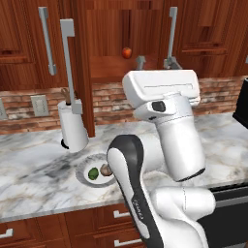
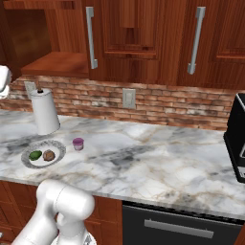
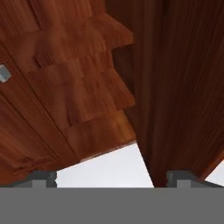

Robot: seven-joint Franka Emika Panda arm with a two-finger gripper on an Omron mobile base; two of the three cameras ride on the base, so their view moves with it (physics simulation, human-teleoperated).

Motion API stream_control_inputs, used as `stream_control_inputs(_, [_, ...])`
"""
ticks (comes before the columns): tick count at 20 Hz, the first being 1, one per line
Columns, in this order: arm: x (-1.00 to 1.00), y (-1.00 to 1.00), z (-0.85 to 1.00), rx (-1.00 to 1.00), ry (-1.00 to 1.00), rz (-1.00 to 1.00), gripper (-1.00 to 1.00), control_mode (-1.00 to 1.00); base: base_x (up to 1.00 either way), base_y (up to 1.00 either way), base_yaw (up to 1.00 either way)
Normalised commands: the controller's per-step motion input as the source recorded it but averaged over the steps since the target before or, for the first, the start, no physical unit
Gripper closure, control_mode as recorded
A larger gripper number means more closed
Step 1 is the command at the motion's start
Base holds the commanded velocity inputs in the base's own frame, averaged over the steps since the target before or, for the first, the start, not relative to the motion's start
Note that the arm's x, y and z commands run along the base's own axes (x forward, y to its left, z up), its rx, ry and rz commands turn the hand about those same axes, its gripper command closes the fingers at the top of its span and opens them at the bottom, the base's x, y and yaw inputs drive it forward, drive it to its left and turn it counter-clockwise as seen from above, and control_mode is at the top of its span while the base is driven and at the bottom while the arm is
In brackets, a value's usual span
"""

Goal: Pick the avocado and bread from the counter and place them on the plate. Then pick the jam from the cabinet and place it next to the plate. Lastly close the cabinet door.

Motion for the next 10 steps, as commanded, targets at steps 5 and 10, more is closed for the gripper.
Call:
stream_control_inputs(5, [-0.98, 0.28, 0.47, -0.25, 0.03, -0.25, -1.00, -1.00, 0.00, 0.00, 0.00])
stream_control_inputs(10, [-0.84, 0.38, 0.30, -0.20, -0.15, -0.18, -1.00, -1.00, 0.00, 0.00, 0.00])
